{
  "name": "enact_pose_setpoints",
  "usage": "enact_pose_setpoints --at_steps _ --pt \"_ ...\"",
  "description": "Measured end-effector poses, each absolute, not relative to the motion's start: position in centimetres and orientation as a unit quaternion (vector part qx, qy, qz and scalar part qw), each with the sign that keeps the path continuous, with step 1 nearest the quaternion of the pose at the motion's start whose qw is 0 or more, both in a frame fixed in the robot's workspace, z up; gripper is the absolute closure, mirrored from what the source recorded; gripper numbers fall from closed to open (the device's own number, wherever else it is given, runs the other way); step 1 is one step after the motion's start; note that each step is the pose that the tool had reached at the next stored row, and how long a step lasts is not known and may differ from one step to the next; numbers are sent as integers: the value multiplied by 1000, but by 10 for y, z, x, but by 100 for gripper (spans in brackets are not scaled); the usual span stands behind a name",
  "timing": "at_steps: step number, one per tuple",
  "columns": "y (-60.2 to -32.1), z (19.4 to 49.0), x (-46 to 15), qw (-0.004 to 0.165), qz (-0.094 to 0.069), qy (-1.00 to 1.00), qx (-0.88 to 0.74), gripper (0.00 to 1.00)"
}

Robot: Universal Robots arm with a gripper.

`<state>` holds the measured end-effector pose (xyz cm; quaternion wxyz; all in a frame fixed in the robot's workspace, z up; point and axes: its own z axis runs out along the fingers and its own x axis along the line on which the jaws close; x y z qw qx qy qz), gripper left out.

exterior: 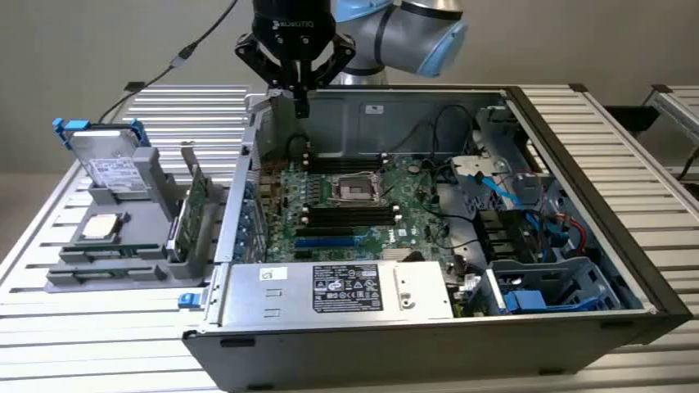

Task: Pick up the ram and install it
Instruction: 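Reach for the ram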

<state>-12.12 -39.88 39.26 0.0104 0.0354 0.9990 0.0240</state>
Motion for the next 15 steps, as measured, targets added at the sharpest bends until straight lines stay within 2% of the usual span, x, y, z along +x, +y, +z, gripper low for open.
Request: enact_pose_setpoints --at_steps 15 --pt "-399 393 -124 10 24 999 35 90"
